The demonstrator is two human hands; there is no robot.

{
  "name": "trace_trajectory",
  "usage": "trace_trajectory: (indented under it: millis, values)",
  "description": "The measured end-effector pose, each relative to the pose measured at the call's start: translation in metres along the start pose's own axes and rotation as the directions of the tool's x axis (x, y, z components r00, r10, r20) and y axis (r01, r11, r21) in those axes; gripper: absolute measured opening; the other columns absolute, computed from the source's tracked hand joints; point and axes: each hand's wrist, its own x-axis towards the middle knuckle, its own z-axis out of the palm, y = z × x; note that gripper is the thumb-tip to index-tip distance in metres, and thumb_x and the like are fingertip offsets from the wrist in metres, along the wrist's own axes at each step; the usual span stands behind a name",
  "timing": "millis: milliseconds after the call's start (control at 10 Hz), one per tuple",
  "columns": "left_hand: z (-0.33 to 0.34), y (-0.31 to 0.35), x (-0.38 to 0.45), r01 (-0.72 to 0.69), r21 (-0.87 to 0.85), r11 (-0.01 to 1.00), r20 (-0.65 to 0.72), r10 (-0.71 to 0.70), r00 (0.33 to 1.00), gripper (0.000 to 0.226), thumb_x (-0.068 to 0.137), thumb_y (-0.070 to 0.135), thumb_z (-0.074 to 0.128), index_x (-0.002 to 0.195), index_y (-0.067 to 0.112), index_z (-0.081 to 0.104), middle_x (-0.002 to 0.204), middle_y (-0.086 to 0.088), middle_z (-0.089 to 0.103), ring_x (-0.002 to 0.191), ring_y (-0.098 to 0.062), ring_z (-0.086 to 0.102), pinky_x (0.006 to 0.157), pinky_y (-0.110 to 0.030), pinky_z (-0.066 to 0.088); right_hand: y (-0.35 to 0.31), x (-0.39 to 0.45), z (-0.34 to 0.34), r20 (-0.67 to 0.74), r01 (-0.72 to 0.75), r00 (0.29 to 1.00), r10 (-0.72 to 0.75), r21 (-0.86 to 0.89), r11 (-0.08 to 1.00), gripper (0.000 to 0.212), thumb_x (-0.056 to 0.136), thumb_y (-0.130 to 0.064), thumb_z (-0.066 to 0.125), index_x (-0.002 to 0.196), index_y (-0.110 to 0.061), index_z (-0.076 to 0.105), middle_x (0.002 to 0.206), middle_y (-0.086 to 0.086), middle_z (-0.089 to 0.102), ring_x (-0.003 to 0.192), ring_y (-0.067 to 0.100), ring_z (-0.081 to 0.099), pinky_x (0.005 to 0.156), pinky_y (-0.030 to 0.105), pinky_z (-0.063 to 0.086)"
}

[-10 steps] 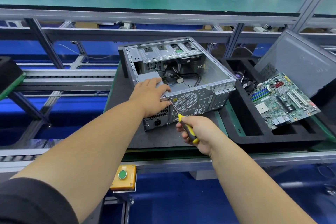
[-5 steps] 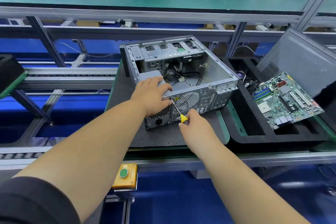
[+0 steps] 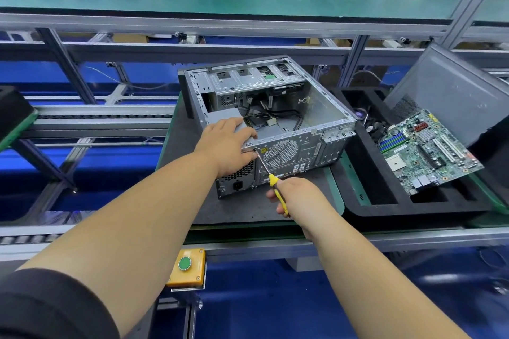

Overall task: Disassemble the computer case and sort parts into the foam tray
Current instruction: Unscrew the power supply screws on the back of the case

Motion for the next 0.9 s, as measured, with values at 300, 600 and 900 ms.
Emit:
trace_trajectory:
  millis: [300,600,900]
  values:
    - [-0.001,0.001,-0.001,0.006,0.006,1.000,0.004,-0.006,1.000,0.047,0.090,0.063,0.046,0.133,0.046,0.040,0.158,-0.001,0.022,0.142,-0.025,0.021,0.114,-0.046,0.017,0.005,0.002,-0.003,0.010,0.096,0.995,-0.097,0.069,0.993,0.019,0.099,-0.030,0.052,0.090,-0.015,0.059,0.080,0.010,0.063,0.058,0.020,0.050,0.056,0.032,0.040]
    - [-0.005,0.004,-0.004,0.009,-0.038,0.999,-0.003,-0.009,1.000,0.052,0.088,0.060,0.051,0.136,0.045,0.041,0.158,0.001,0.024,0.143,-0.024,0.024,0.115,-0.044,0.018,0.002,0.000,-0.002,-0.132,0.274,0.932,-0.336,-0.349,0.896,0.017,0.092,-0.028,0.056,0.083,-0.019,0.046,0.089,0.004,0.055,0.063,0.016,0.047,0.053,0.029,0.033]
    - [-0.015,0.032,-0.057,-0.119,-0.735,0.668,-0.416,-0.305,0.857,0.026,0.083,0.013,0.055,0.105,0.023,0.064,0.106,0.010,0.059,0.100,-0.005,0.053,0.087,-0.012,0.039,-0.004,-0.003,-0.004,-0.109,0.234,0.956,-0.271,-0.271,0.934,0.028,0.094,-0.036,0.057,0.078,-0.018,0.044,0.078,0.000,0.052,0.062,0.015,0.044,0.052,0.030,0.031]
